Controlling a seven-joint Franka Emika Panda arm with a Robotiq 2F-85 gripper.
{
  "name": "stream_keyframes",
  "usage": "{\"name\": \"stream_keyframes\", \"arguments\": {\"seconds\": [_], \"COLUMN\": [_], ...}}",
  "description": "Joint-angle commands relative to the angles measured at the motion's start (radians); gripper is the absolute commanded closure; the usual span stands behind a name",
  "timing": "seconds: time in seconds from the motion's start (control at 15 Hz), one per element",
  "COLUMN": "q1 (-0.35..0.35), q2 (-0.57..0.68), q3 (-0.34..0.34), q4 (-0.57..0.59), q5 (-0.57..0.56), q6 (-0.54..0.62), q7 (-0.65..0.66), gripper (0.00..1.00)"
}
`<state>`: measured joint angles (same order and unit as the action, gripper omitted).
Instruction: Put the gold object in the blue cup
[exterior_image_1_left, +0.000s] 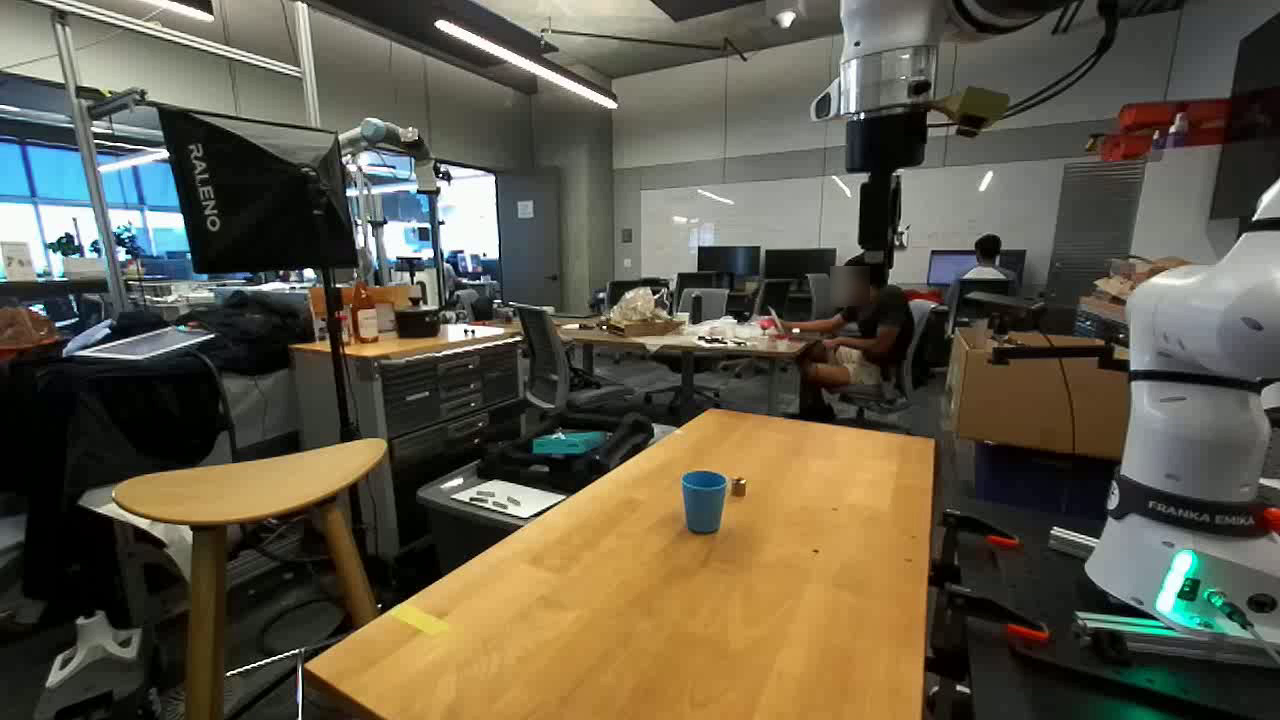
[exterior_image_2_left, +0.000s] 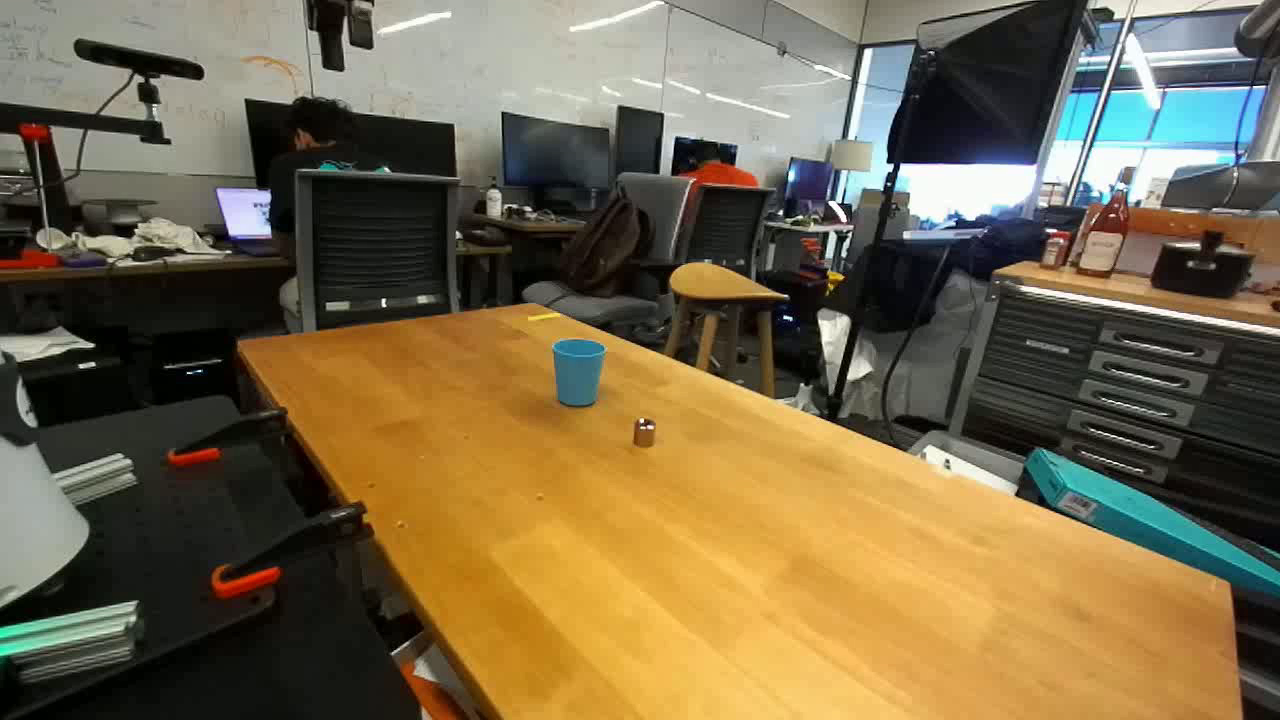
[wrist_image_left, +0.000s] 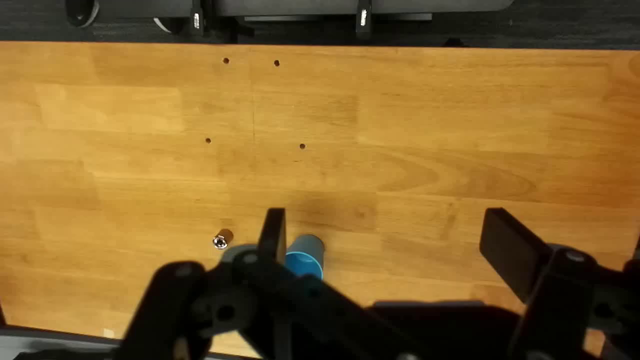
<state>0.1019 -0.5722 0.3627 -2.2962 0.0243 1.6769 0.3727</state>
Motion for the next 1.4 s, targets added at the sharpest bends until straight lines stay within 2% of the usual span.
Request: {"name": "stream_keyframes", "arguments": {"seconds": [0.0,0.47,0.6,0.93,1.13,1.33], "q1": [0.022,0.022,0.012,-0.097,-0.168,-0.219], "q2": [0.006,0.004,0.016,0.142,0.258,0.368], "q3": [-0.017,-0.017,-0.019,-0.16,-0.261,-0.328], "q4": [0.005,0.01,0.011,-0.016,-0.02,-0.019], "q5": [-0.01,-0.01,-0.042,-0.068,-0.076,-0.092], "q6": [-0.002,-0.002,0.011,0.124,0.236,0.368], "q7": [0.01,0.01,0.0,0.003,-0.003,0.017], "gripper": [0.0,0.0,0.0,0.0,0.0,0.0]}}
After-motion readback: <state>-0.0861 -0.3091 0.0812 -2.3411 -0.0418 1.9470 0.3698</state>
